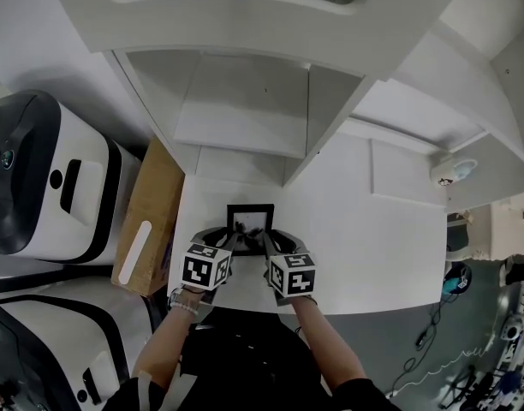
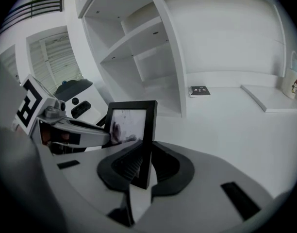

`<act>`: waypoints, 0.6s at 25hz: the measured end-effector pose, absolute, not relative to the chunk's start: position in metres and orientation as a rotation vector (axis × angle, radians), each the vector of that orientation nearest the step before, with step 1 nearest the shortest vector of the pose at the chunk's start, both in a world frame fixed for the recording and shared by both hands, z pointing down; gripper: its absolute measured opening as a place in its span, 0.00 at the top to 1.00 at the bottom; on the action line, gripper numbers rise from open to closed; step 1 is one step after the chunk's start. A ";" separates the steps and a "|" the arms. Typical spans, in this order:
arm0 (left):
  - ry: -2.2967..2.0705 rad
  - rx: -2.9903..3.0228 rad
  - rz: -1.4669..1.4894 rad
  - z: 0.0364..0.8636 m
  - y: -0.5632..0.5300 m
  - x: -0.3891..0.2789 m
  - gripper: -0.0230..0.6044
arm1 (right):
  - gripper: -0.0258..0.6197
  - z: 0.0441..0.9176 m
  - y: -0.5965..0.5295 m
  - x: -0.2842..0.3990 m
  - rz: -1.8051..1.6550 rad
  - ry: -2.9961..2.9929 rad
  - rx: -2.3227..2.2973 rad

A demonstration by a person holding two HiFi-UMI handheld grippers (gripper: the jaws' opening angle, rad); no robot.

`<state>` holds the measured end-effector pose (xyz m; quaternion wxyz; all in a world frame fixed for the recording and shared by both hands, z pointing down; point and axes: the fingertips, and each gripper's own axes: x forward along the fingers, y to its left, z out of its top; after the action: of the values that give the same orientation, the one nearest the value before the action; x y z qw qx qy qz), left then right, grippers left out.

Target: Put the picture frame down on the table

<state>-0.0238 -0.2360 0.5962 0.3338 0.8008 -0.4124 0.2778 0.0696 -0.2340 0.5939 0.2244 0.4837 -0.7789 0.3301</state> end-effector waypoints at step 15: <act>-1.011 1.986 0.750 0.633 -0.262 -0.027 0.82 | 0.87 0.624 -0.257 0.066 0.933 -2.085 1.296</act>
<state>-0.0275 -0.2618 0.6329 0.3849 0.7796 -0.3967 0.2944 0.0657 -0.2572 0.6239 0.2547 0.4770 -0.7678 0.3436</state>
